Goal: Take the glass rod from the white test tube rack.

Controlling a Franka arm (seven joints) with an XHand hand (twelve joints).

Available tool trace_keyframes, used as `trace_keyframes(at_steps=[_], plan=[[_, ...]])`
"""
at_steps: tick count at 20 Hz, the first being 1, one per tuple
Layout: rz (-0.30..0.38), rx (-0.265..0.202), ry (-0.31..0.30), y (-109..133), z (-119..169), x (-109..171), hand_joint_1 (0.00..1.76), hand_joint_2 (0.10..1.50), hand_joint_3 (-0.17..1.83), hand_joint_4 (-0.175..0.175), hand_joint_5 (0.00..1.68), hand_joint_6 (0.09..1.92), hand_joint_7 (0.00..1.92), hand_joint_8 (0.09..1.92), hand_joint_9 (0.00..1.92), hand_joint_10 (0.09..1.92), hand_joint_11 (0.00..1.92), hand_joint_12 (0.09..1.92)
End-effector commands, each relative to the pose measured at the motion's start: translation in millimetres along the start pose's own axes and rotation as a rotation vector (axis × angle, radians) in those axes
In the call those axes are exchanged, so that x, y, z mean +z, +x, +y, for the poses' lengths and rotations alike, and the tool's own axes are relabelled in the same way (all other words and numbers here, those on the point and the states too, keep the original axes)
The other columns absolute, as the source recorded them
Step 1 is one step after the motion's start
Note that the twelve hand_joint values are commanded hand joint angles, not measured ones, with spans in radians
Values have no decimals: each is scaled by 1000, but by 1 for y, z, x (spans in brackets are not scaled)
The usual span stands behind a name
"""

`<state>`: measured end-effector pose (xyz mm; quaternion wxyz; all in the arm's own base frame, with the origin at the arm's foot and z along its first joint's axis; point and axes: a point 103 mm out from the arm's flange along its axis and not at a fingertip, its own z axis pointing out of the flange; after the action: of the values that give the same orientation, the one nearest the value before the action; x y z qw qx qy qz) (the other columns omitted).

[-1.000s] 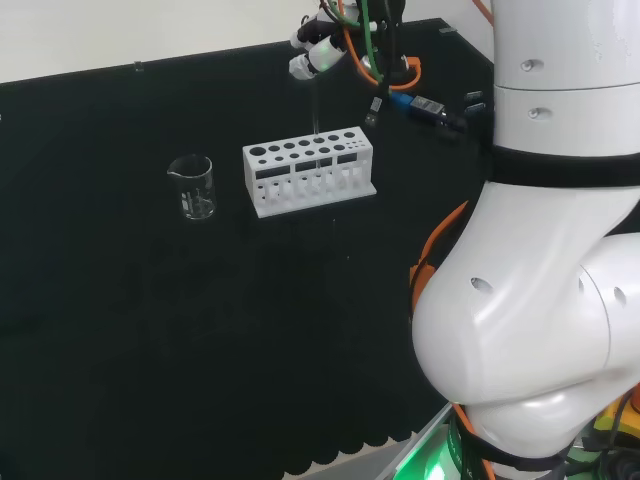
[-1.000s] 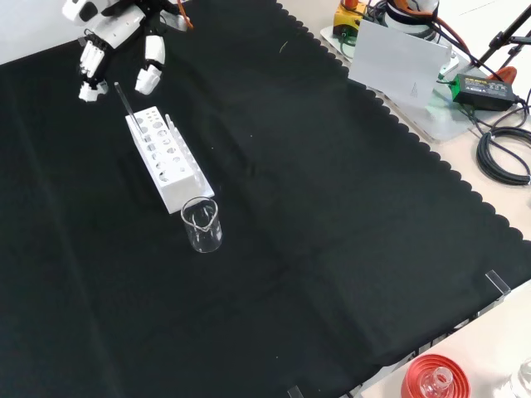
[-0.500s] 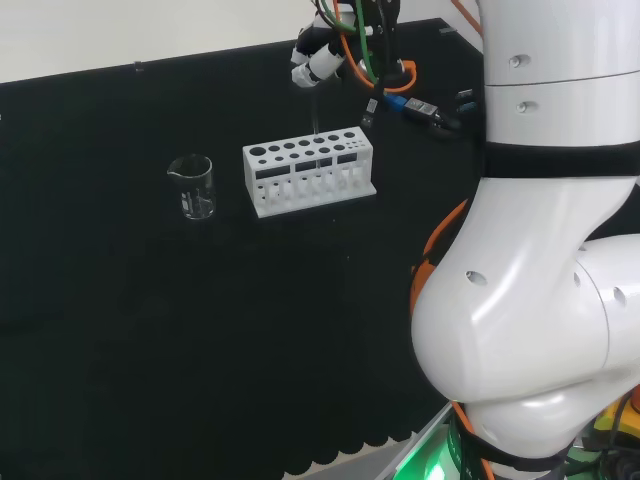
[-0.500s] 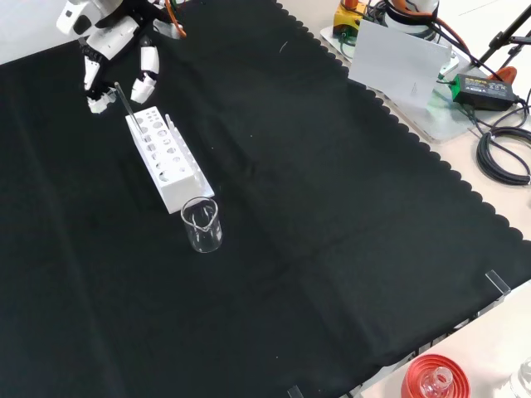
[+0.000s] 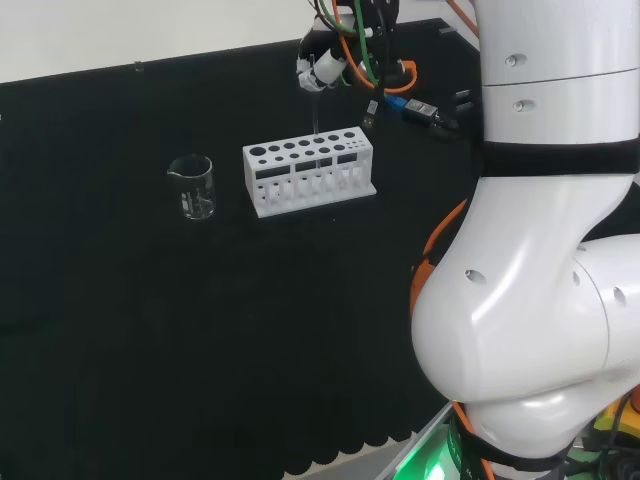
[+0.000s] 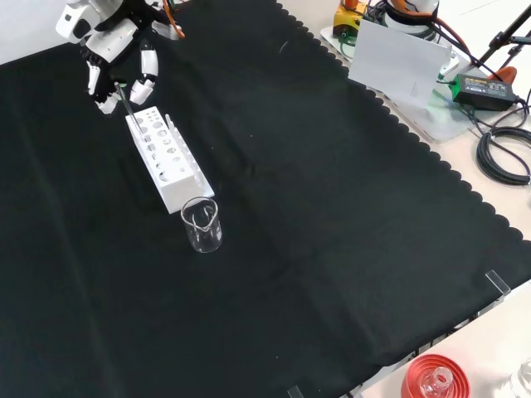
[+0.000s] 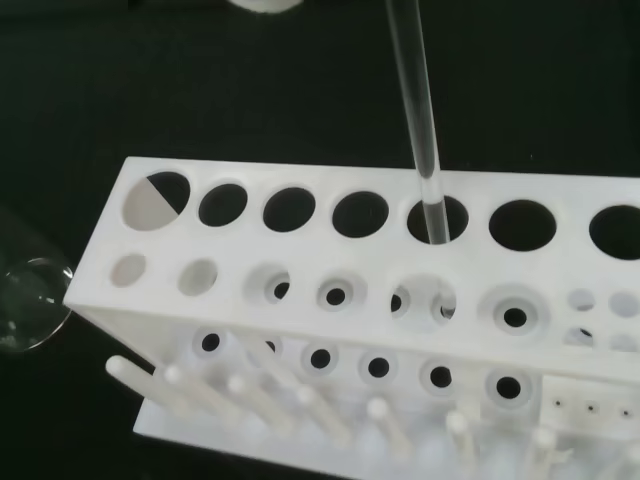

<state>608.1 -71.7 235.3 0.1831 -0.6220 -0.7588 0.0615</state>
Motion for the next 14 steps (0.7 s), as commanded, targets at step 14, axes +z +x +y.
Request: trace_keyframes(at_steps=[14], plan=[[-83, -22, -88, 25, 3, -15, 1239, 1098, 95, -175, 885, 1132, 957, 1107, 1349, 752, 1485, 874]])
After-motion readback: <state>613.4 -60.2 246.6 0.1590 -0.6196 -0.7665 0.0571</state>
